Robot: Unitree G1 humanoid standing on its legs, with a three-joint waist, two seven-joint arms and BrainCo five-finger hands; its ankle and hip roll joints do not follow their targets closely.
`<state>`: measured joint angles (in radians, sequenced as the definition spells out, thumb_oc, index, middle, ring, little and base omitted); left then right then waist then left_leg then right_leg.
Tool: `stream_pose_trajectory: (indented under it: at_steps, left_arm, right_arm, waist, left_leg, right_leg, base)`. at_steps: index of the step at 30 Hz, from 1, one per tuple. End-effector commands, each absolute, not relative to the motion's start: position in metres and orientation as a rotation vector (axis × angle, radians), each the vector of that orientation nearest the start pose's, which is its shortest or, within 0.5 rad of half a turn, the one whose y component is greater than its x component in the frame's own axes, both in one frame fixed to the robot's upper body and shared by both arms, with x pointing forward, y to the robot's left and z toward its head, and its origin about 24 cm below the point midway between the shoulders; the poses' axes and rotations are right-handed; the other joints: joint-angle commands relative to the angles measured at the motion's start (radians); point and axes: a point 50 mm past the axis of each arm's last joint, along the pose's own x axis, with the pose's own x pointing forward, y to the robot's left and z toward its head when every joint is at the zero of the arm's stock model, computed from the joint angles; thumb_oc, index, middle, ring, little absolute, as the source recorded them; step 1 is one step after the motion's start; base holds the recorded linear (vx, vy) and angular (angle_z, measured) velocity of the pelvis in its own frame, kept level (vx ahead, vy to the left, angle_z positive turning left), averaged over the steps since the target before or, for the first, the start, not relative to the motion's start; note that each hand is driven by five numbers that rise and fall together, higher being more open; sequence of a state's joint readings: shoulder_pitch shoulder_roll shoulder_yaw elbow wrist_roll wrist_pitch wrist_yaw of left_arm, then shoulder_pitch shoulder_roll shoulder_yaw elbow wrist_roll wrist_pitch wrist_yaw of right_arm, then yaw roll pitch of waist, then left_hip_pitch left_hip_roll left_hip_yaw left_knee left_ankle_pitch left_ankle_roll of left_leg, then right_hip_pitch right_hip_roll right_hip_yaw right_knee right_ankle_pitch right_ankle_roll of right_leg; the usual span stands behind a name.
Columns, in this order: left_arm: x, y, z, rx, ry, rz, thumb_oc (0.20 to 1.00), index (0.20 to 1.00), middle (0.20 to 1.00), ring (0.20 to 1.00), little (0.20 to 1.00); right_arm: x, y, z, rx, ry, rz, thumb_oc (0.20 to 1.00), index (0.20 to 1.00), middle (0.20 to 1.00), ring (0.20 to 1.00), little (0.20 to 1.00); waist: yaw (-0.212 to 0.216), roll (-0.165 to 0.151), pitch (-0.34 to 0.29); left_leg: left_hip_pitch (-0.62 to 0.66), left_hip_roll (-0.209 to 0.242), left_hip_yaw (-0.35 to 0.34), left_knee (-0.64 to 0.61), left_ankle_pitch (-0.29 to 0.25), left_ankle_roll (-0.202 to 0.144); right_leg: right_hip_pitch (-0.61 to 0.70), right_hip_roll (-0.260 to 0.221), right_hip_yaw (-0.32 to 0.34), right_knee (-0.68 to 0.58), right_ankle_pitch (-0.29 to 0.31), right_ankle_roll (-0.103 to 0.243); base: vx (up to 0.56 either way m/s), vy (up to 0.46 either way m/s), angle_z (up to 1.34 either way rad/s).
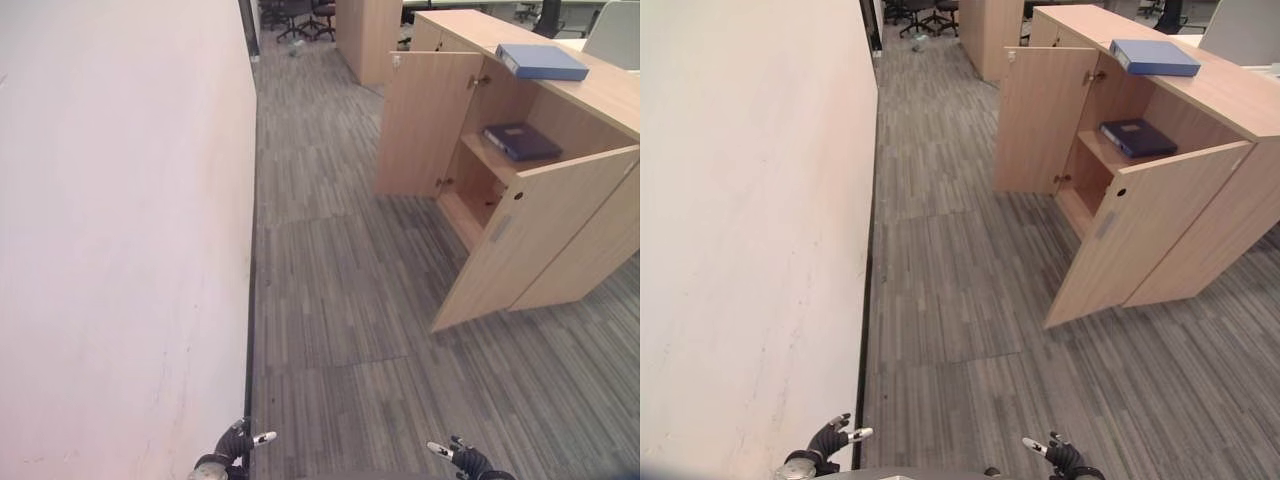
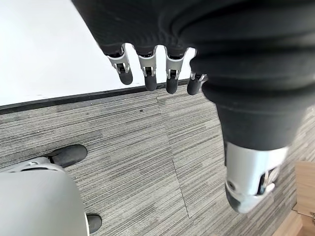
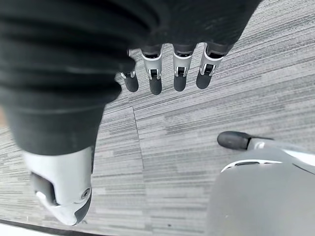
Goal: Put the empty folder in the office cabinet
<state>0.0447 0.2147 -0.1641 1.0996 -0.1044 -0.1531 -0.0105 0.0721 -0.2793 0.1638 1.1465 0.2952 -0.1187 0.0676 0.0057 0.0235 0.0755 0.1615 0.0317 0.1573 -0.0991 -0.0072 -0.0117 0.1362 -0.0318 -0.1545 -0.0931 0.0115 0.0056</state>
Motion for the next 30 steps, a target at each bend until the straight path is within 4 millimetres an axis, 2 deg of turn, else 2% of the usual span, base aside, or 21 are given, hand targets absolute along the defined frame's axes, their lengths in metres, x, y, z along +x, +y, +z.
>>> stream_pose_trajectory:
  at_steps: [1, 17, 19, 21, 22, 23, 24, 27, 30]
  left_arm:
    - [0.131, 0.223, -0.145, 0.223, 0.947, 0.011, 1.000, 1.000, 1.000, 1.000, 1.000]
    - [0.134, 0.223, -0.144, 0.217, 0.939, 0.018, 1.000, 1.000, 1.000, 1.000, 1.000]
    - [0.136, 0.225, -0.143, 0.215, 0.932, 0.025, 1.000, 1.000, 1.000, 1.000, 1.000]
    - [0.140, 0.226, -0.141, 0.209, 0.919, 0.029, 1.000, 1.000, 1.000, 1.000, 1.000]
    - [0.141, 0.226, -0.140, 0.208, 0.912, 0.030, 1.000, 1.000, 1.000, 1.000, 1.000]
    - [0.147, 0.228, -0.138, 0.207, 0.896, 0.037, 1.000, 1.000, 1.000, 1.000, 1.000]
    - [0.148, 0.229, -0.137, 0.204, 0.891, 0.040, 1.000, 1.000, 1.000, 1.000, 1.000]
    - [0.146, 0.231, -0.137, 0.208, 0.899, 0.045, 1.000, 1.000, 1.000, 1.000, 1.000]
    - [0.145, 0.231, -0.138, 0.209, 0.904, 0.048, 1.000, 1.000, 1.000, 1.000, 1.000]
  right_arm:
    - [0.105, -0.246, -0.151, -0.078, 1.062, -0.117, 1.000, 1.000, 1.000, 1.000, 1.000]
    - [0.105, -0.250, -0.150, -0.091, 1.064, -0.121, 1.000, 1.000, 1.000, 1.000, 1.000]
    - [0.108, -0.252, -0.148, -0.094, 1.057, -0.125, 1.000, 1.000, 1.000, 1.000, 1.000]
    - [0.110, -0.256, -0.146, -0.092, 1.043, -0.137, 1.000, 1.000, 1.000, 1.000, 1.000]
    - [0.110, -0.257, -0.146, -0.090, 1.039, -0.144, 1.000, 1.000, 1.000, 1.000, 1.000]
    - [0.111, -0.261, -0.144, -0.085, 1.033, -0.165, 1.000, 1.000, 1.000, 1.000, 1.000]
    - [0.112, -0.264, -0.143, -0.082, 1.026, -0.178, 1.000, 1.000, 1.000, 1.000, 1.000]
    - [0.110, -0.266, -0.143, -0.078, 1.039, -0.187, 1.000, 1.000, 1.000, 1.000, 1.000]
    - [0.108, -0.267, -0.144, -0.077, 1.046, -0.193, 1.000, 1.000, 1.000, 1.000, 1.000]
  waist:
    - [-0.002, -0.007, 0.037]
    - [-0.009, 0.007, 0.051]
    - [-0.007, 0.007, 0.064]
    - [-0.008, 0.002, 0.083]
    - [-0.007, 0.000, 0.092]
    - [-0.007, -0.008, 0.122]
    - [-0.008, -0.017, 0.131]
    - [-0.004, -0.028, 0.139]
    - [0.002, -0.030, 0.136]
  left_leg:
    - [0.027, 0.092, 0.009, 0.012, -0.028, -0.083]
    - [0.033, 0.134, 0.001, 0.019, -0.004, -0.102]
    - [0.009, 0.155, -0.005, 0.073, -0.004, -0.110]
    - [-0.048, 0.175, -0.020, 0.182, 0.000, -0.119]
    - [-0.085, 0.183, -0.031, 0.241, 0.024, -0.126]
    - [-0.173, 0.196, -0.047, 0.390, 0.113, -0.139]
    - [-0.212, 0.196, -0.055, 0.467, 0.137, -0.135]
    - [-0.287, 0.201, -0.037, 0.529, 0.156, -0.119]
    - [-0.327, 0.202, -0.031, 0.521, 0.137, -0.113]
  right_leg:
    - [0.038, -0.099, -0.008, 0.015, -0.048, 0.133]
    - [0.025, -0.051, 0.008, 0.062, -0.095, 0.093]
    - [0.017, -0.035, 0.017, 0.083, -0.114, 0.075]
    - [0.014, -0.024, 0.028, 0.099, -0.127, 0.057]
    - [0.019, -0.019, 0.026, 0.103, -0.135, 0.047]
    - [0.027, -0.014, 0.025, 0.122, -0.149, 0.022]
    - [0.027, -0.012, 0.025, 0.135, -0.156, 0.008]
    - [0.038, -0.007, 0.030, 0.162, -0.188, -0.007]
    - [0.045, -0.011, 0.031, 0.170, -0.207, -0.005]
  base:
    - [0.01, -0.033, 0.00]
    - [0.02, -0.055, 0.01]
    - [0.01, -0.122, 0.00]
    - [-0.02, -0.137, 0.02]
    - [-0.01, -0.204, 0.09]
    - [0.00, -0.214, 0.21]
    - [0.00, -0.171, 0.31]
    - [0.13, -0.100, 0.06]
    - [0.19, 0.020, 0.07]
